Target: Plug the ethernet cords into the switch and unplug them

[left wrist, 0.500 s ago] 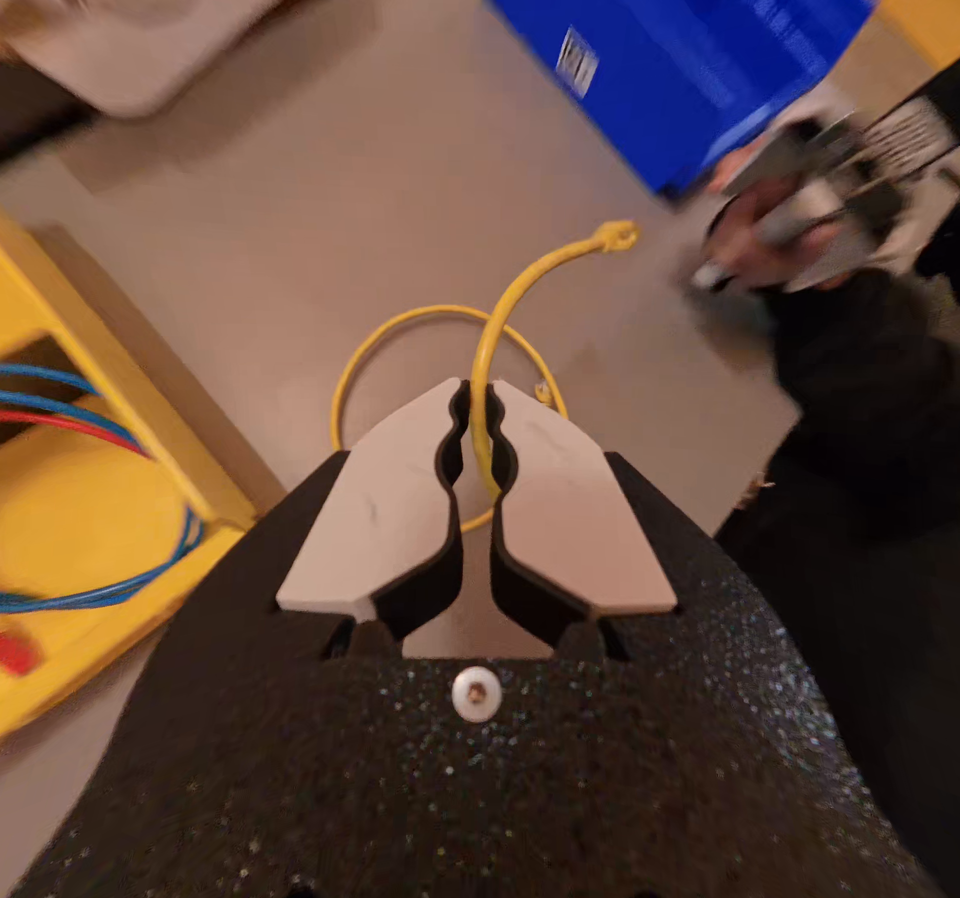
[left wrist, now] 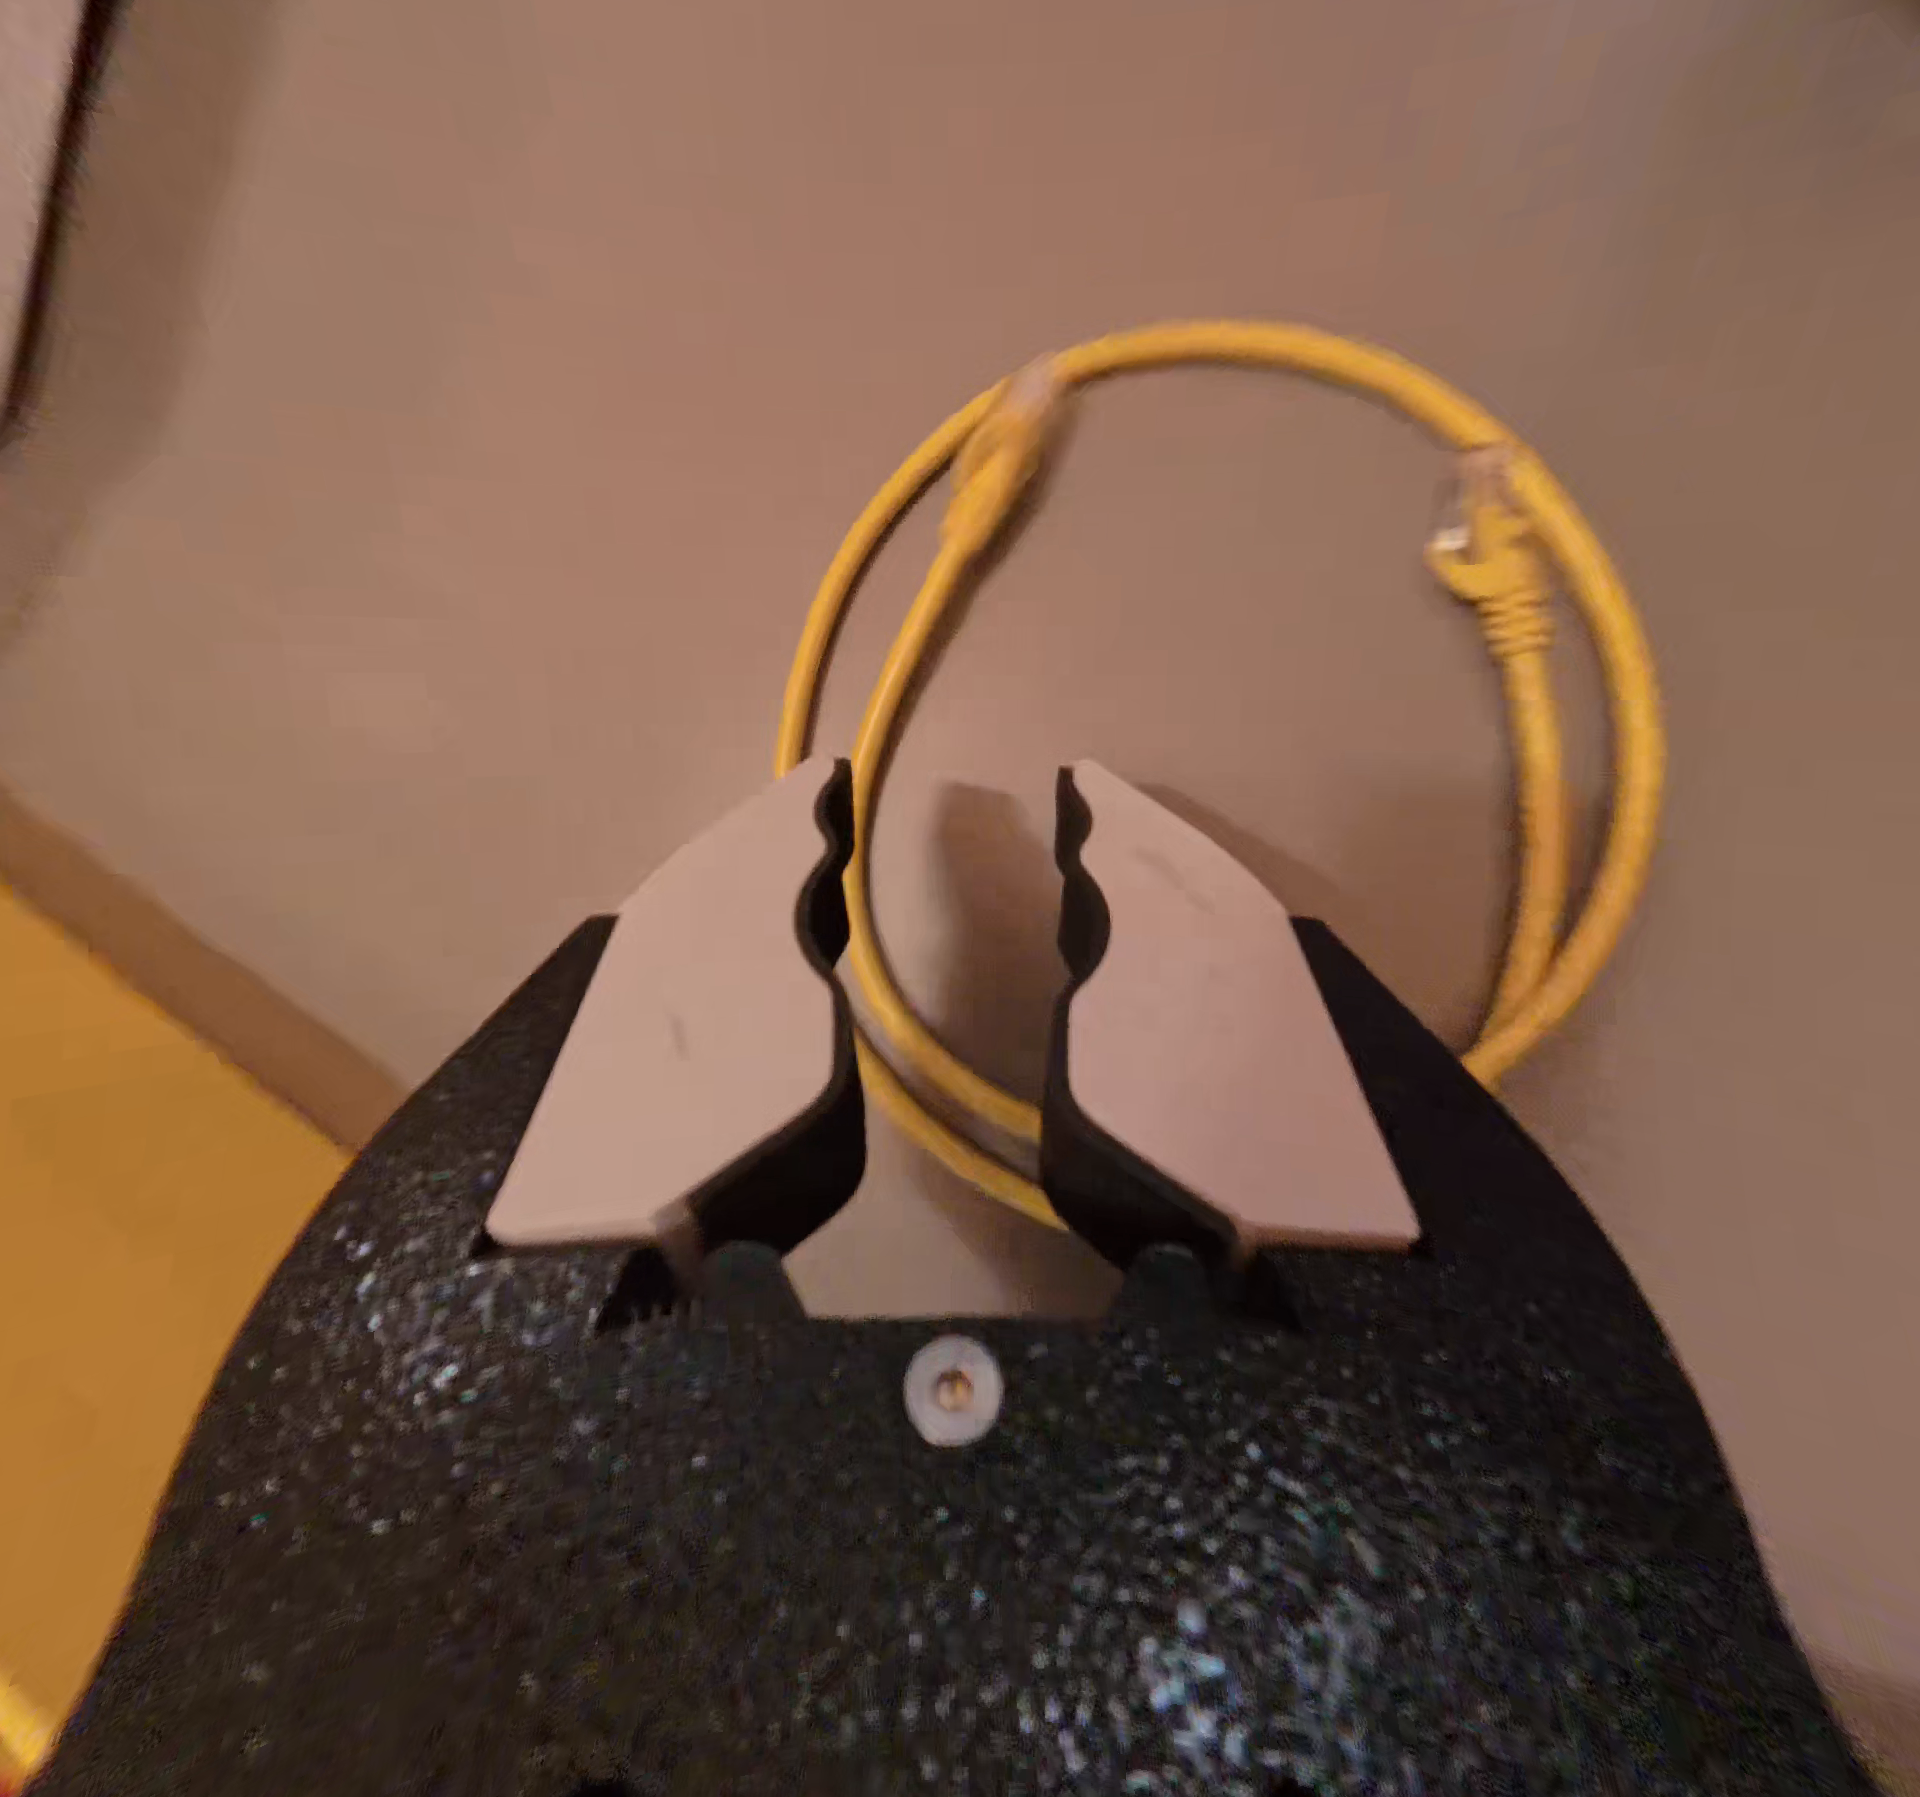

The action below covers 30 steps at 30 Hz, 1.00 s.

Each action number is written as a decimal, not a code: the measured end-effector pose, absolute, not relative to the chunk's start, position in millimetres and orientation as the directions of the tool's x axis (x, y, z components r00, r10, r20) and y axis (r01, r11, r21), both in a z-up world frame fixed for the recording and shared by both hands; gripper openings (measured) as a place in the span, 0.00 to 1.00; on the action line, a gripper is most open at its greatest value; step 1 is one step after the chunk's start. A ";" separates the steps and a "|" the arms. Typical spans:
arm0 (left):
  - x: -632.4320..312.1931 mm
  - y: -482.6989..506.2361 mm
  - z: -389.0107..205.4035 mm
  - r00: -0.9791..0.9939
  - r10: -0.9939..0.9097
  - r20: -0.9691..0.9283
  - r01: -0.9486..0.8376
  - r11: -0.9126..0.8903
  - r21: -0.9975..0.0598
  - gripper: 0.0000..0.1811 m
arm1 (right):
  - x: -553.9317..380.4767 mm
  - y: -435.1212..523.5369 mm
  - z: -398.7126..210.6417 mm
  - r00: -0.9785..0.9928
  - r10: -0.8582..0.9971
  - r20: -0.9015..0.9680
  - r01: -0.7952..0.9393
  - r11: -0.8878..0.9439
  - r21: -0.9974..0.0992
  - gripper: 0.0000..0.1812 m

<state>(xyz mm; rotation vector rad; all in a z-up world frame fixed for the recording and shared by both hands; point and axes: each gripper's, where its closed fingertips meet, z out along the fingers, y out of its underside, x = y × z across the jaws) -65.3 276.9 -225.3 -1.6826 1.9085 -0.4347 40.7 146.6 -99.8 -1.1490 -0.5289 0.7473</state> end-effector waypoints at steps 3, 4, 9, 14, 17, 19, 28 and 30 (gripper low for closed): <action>-46.1 249.3 -218.5 -0.303 -0.933 -0.193 -0.706 0.356 -0.613 0.26 | 34.8 147.9 -105.0 0.643 0.766 0.018 -0.217 0.204 -0.954 0.41; -41.3 250.5 -220.6 -0.317 -0.933 -0.171 -0.700 0.352 -0.621 0.27 | 33.5 148.7 -107.1 0.642 0.766 0.020 -0.206 0.198 -0.958 0.41; -25.6 263.6 -237.9 -0.279 -0.959 0.059 -0.700 0.161 -0.696 0.19 | 31.2 149.5 -110.9 0.637 0.770 0.021 -0.189 0.182 -0.965 0.41; -18.1 270.3 -257.7 -0.295 -0.956 -0.003 -0.690 0.215 -0.691 0.19 | 28.8 149.6 -113.1 0.628 0.777 0.028 -0.175 0.176 -0.969 0.41; -13.3 272.2 -257.6 -0.281 -0.960 0.012 -0.685 0.192 -0.703 0.15 | 25.2 149.6 -116.2 0.619 0.784 0.036 -0.156 0.167 -0.974 0.41; -11.9 273.5 -257.9 -0.278 -0.961 0.003 -0.686 0.196 -0.701 0.12 | 22.5 149.0 -118.2 0.606 0.795 0.033 -0.150 0.155 -0.977 0.41; -14.0 266.4 -253.3 -0.222 -0.973 -0.060 -0.741 0.208 -0.638 0.05 | 12.8 148.3 -129.2 0.575 0.818 0.030 -0.101 0.108 -0.989 0.41; -17.3 250.4 -236.6 -0.264 -0.961 -0.080 -0.756 0.258 -0.602 0.05 | 10.7 147.8 -130.9 0.570 0.821 0.040 -0.089 0.109 -0.990 0.41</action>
